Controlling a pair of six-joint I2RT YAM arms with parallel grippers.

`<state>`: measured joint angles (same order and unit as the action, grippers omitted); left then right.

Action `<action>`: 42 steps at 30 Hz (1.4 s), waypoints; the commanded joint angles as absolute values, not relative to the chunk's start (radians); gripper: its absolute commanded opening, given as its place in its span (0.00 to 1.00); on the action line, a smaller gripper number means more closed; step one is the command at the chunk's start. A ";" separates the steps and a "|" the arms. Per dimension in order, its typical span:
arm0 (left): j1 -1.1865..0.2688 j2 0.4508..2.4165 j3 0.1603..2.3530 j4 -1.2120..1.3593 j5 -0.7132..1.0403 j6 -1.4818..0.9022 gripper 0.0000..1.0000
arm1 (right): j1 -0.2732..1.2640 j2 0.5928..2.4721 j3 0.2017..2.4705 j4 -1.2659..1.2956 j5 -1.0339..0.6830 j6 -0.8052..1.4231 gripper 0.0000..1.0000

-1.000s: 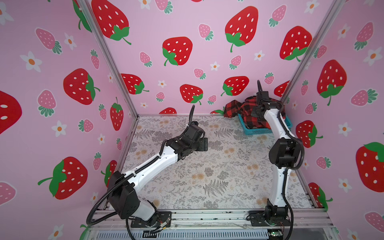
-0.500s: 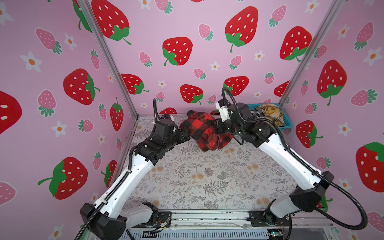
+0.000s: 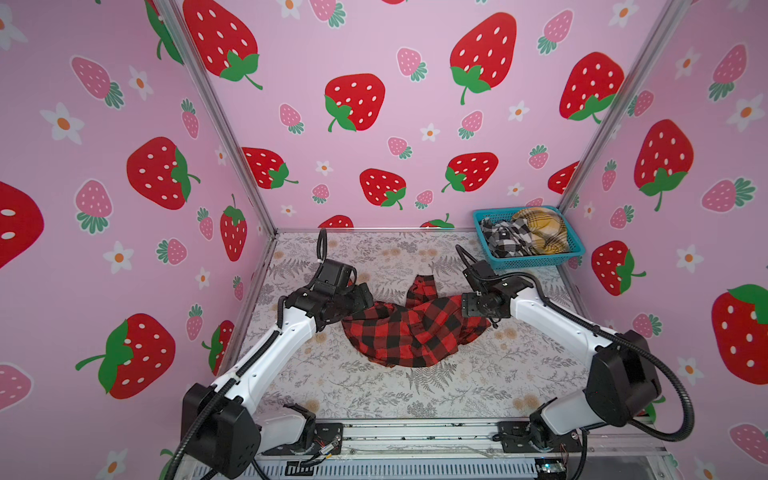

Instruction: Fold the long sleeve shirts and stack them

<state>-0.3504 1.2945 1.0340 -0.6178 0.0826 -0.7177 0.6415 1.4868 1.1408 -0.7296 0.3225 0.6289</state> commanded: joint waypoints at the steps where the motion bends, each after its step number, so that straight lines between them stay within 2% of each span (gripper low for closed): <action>1: -0.304 1.331 0.999 -0.617 0.190 -0.795 0.92 | 0.713 1.427 1.165 -0.756 0.312 0.658 0.91; 5: -0.235 1.330 0.930 -0.578 0.276 -0.859 0.94 | 0.819 1.354 1.081 -0.737 0.203 0.732 0.90; 11: -0.217 1.235 0.828 -0.649 0.294 -0.867 1.00 | 0.961 1.229 0.864 -0.632 0.065 0.878 0.88; 13: -0.215 1.197 0.778 -0.651 0.293 -0.877 0.99 | 0.974 1.207 0.806 -0.585 0.018 0.908 0.87; 17: -0.191 1.181 0.713 -0.577 0.347 -0.907 0.99 | 0.973 1.200 0.731 -0.434 -0.033 0.948 0.79; 18: -0.190 1.181 0.706 -0.542 0.366 -0.920 0.99 | 0.971 1.210 0.730 -0.402 -0.038 0.948 0.75; 19: -0.190 1.183 0.701 -0.507 0.375 -0.934 0.99 | 0.969 1.229 0.735 -0.372 -0.044 0.943 0.67; 21: -0.190 1.194 0.702 -0.451 0.383 -0.958 0.99 | 0.958 1.274 0.774 -0.384 -0.010 0.926 0.34; 23: -0.190 1.225 0.715 -0.413 0.388 -0.973 0.97 | 0.933 1.314 0.854 -0.447 0.067 0.886 0.12; 25: -0.190 1.256 0.730 -0.369 0.405 -0.984 0.95 | 0.895 1.338 0.953 -0.484 0.115 0.818 0.03; 29: -0.226 1.285 0.811 -0.378 0.382 -0.961 0.97 | 0.770 1.398 1.220 -0.524 0.130 0.686 0.00; 32: -0.272 1.264 0.850 -0.417 0.345 -0.950 1.00 | 0.677 1.454 1.393 -0.534 0.073 0.654 0.00; 37: -0.370 1.182 0.819 -0.442 0.297 -0.978 0.99 | 0.624 1.518 1.527 -0.501 -0.034 0.676 0.00; 42: -0.531 1.175 0.834 -0.412 0.216 -0.928 0.99 | 0.623 1.520 1.547 -0.451 -0.118 0.701 0.00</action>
<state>-0.4728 1.1671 0.8116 -0.4099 0.2871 -0.9501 0.6182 1.5181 1.5253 -0.4789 -0.0441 0.6907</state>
